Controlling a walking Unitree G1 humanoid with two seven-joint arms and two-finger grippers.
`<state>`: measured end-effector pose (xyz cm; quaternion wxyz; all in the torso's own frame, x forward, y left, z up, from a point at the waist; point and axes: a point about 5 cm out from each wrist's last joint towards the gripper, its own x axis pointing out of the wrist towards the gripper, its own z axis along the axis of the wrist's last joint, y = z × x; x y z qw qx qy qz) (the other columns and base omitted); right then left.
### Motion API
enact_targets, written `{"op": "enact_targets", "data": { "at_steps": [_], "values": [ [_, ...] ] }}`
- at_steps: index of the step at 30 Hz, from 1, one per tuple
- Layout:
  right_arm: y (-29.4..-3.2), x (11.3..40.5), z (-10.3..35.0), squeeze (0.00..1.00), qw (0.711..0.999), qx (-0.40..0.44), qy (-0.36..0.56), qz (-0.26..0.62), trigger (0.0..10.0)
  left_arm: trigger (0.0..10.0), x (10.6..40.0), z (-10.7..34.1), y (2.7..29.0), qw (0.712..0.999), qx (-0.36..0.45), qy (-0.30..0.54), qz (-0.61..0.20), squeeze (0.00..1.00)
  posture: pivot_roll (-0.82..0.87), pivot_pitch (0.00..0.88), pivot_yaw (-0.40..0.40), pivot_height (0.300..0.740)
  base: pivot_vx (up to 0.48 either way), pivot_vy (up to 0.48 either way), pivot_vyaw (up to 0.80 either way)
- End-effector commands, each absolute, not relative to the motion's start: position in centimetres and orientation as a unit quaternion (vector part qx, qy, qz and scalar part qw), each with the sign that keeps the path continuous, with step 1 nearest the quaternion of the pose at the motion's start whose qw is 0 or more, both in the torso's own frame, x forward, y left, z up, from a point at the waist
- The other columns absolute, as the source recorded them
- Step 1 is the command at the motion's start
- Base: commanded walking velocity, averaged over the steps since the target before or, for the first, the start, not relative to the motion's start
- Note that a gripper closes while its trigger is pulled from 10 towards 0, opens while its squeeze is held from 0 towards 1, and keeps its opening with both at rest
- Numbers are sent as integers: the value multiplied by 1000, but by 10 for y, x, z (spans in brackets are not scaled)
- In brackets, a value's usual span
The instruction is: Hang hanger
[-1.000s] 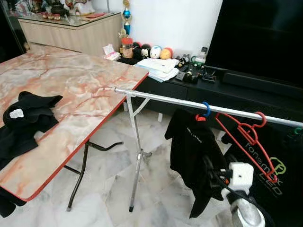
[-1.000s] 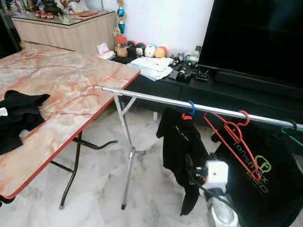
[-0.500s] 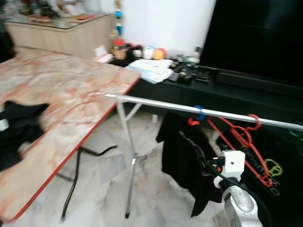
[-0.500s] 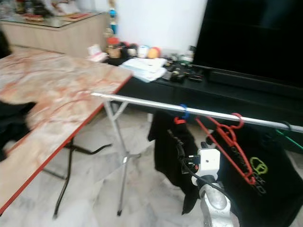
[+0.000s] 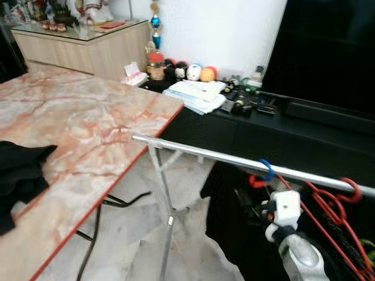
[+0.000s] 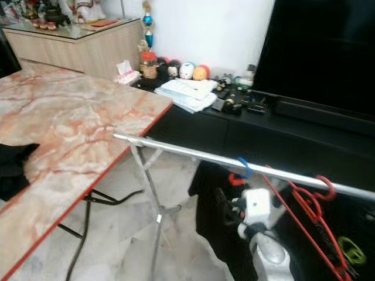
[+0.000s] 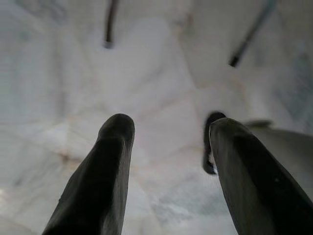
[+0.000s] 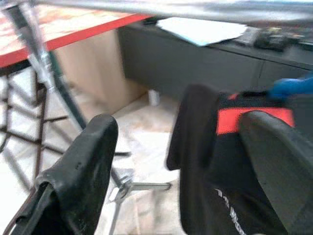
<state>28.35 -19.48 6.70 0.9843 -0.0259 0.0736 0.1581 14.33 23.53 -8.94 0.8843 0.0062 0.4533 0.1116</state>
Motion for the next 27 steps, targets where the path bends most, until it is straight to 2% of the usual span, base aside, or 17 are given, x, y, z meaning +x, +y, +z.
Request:
{"op": "enact_targets", "data": {
  "at_steps": [1,5,7,10,16,23,27],
  "values": [
    [-208,278,70,0,983,-34,77,163,10000,10000,131,-96,231,873,3,475,107,0,16,0,25,740,0,0,0],
    [-225,273,73,0,982,-54,85,160,10000,10000,128,-96,231,871,1,479,108,0,7,0,24,740,0,0,0],
    [-247,273,73,0,981,-94,106,129,10000,10000,132,-95,229,874,2,474,106,0,3,0,18,740,0,0,0],
    [-262,273,76,0,980,-118,122,103,10000,10000,135,-95,228,876,2,471,105,0,8,0,13,740,0,0,0],
    [-260,270,79,0,981,-97,124,113,10000,10000,135,-95,227,876,0,471,105,0,11,0,3,740,0,0,0],
    [-258,261,46,0,961,-103,209,148,10000,10000,133,-97,223,874,0,476,100,0,-3,0,3,740,0,0,0],
    [-256,272,46,0,961,-115,206,146,10000,10000,133,-97,220,874,1,478,94,0,-6,0,6,740,0,0,0]
  ]
}}
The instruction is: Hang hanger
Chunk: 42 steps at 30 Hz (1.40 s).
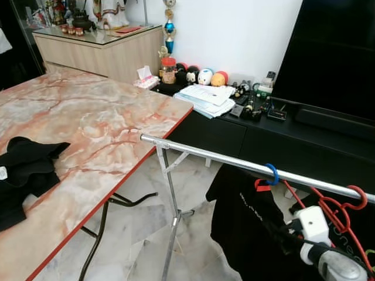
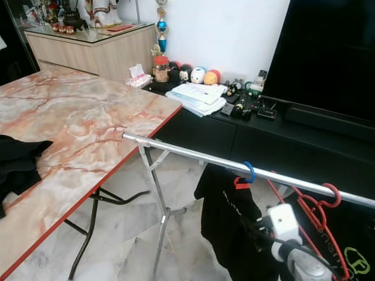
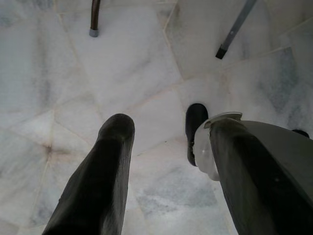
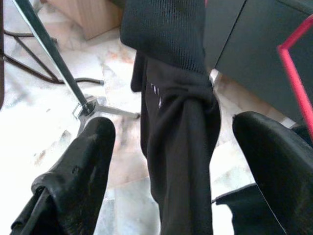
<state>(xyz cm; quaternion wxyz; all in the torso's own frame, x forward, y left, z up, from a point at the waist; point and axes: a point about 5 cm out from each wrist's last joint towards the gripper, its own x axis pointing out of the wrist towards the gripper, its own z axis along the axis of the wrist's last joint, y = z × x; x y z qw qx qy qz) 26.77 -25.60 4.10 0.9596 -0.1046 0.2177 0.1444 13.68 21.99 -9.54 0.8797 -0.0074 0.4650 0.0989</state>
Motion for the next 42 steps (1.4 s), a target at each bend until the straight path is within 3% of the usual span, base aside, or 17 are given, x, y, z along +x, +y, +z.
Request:
{"op": "enact_targets", "data": {
  "at_steps": [1,9,16,27,33,34,35,36,37,42],
  "values": [
    [-257,281,49,0,961,-120,204,139,10000,10000,132,-98,219,873,1,478,92,0,-10,0,5,740,0,0,0],
    [-248,311,60,0,959,-139,203,143,10000,10000,133,-98,217,874,0,477,93,0,13,0,-6,740,0,0,0],
    [-240,316,52,0,944,-151,241,167,10000,10000,130,-99,216,871,1,483,91,0,21,0,-6,740,0,0,0],
    [-253,313,46,0,935,-166,286,130,10000,10000,129,-100,216,868,0,488,87,0,15,0,-4,740,0,0,0],
    [-261,319,54,0,948,-147,270,84,10000,10000,129,-99,217,869,5,486,92,0,19,0,-7,740,0,0,0],
    [-261,321,57,0,951,-140,264,82,8667,10000,129,-99,217,869,5,485,93,0,20,0,-7,740,0,0,0],
    [-261,322,58,0,952,-136,261,81,4471,10000,129,-99,217,869,4,485,94,0,20,0,-8,740,0,0,0],
    [-261,323,59,0,953,-134,259,80,4471,10000,129,-99,217,869,4,485,94,0,20,0,-8,740,0,0,0],
    [-260,324,60,0,955,-129,253,79,0,10000,129,-99,217,869,4,485,94,0,18,0,-7,740,0,0,0],
    [-257,327,62,0,957,-118,250,90,0,10000,129,-100,216,868,3,487,94,0,23,0,-11,740,0,0,0]
  ]
}}
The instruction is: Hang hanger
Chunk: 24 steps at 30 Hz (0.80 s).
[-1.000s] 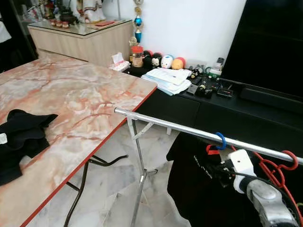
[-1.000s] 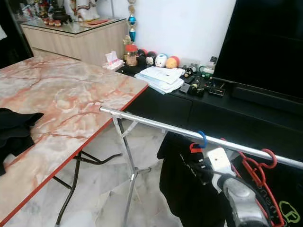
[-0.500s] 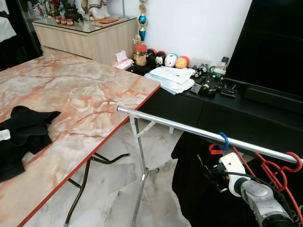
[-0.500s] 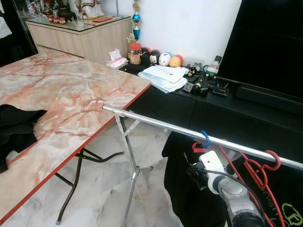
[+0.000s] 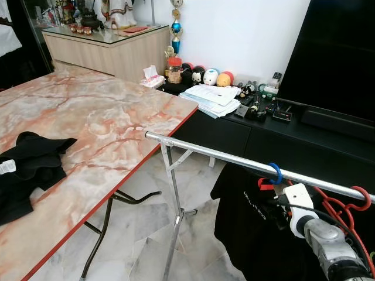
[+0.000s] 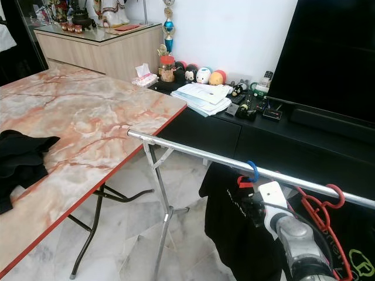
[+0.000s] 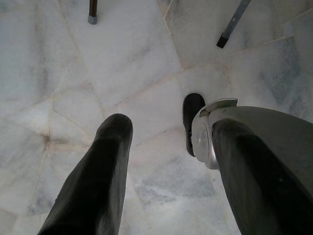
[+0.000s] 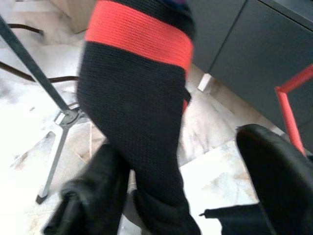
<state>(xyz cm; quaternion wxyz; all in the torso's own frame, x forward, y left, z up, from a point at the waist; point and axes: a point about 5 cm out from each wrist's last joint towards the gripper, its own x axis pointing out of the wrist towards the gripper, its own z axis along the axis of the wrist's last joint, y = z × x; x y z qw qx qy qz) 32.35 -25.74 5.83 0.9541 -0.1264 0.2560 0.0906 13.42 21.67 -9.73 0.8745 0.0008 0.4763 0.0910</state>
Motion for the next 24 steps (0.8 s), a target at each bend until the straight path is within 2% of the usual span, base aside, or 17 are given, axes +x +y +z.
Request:
{"op": "enact_targets", "data": {
  "at_steps": [1,12,24],
  "values": [
    [-256,326,60,0,954,-119,258,100,0,10000,129,-100,216,868,2,487,94,0,23,0,-12,740,0,0,0],
    [-248,320,49,0,937,-132,294,133,0,10000,129,-100,215,868,-4,488,90,0,29,0,-17,740,0,0,0],
    [-254,325,55,0,947,-126,281,95,0,10000,130,-99,216,868,-3,488,92,0,32,0,-14,740,0,0,0]
  ]
}}
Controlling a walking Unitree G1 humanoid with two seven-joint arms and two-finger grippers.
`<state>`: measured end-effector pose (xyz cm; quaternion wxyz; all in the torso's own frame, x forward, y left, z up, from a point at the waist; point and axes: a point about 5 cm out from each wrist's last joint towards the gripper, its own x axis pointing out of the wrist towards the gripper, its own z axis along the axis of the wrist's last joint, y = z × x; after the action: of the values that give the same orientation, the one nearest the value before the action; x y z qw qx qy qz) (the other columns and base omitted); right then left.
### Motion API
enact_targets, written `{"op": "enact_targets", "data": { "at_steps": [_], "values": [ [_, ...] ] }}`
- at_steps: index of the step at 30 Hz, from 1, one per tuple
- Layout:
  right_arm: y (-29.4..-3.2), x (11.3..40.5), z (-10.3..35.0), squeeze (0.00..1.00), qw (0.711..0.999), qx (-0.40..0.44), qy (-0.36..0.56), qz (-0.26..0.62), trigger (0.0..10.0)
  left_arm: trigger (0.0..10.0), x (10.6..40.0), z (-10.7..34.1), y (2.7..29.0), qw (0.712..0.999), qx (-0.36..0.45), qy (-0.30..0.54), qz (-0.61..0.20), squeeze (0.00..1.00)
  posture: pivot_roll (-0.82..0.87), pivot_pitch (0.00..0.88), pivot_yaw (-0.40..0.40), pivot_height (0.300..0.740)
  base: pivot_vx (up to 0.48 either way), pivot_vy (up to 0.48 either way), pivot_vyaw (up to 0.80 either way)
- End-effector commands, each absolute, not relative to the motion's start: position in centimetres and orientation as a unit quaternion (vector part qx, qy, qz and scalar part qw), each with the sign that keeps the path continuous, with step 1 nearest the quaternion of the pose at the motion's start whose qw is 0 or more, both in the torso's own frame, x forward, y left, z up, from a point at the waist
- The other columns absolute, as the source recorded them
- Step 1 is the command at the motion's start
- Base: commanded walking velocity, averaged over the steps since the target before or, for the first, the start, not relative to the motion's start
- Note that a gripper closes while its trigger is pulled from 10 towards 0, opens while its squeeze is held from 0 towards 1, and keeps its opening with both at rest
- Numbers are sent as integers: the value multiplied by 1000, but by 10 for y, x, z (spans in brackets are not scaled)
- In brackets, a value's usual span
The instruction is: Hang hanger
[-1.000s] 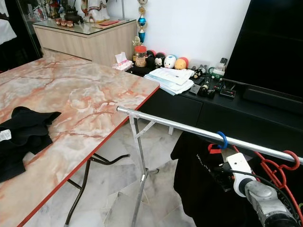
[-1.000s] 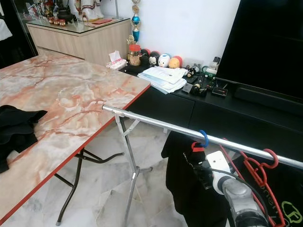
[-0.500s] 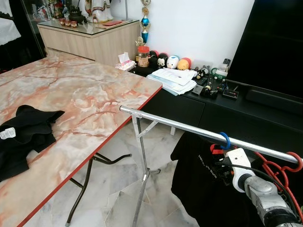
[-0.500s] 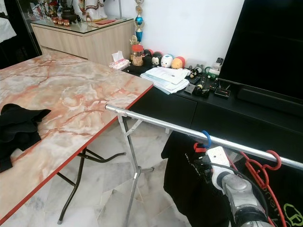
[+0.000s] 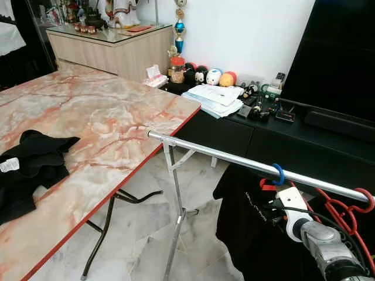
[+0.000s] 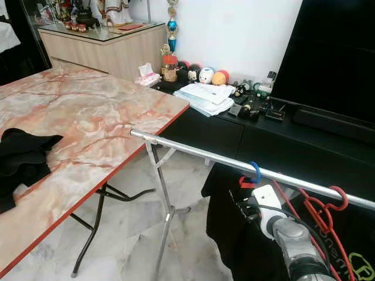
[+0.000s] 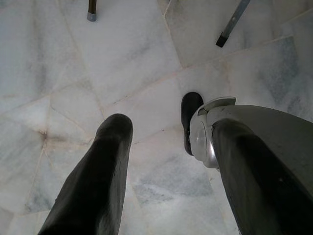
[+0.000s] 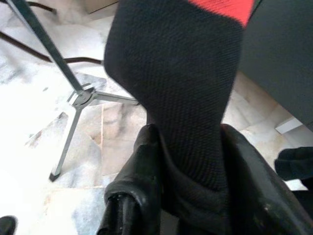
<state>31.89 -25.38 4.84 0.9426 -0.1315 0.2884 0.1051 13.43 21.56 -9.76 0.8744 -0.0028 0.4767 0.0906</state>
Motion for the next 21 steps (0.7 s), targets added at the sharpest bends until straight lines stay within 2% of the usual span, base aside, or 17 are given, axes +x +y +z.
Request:
{"op": "enact_targets", "data": {
  "at_steps": [1,21],
  "values": [
    [-254,325,55,0,947,-126,281,95,0,10000,130,-99,216,868,-3,488,92,0,32,0,-14,740,0,0,0],
    [-244,321,52,0,967,-61,235,72,0,10000,129,-99,220,866,4,492,87,0,26,0,4,740,0,0,0]
  ]
}}
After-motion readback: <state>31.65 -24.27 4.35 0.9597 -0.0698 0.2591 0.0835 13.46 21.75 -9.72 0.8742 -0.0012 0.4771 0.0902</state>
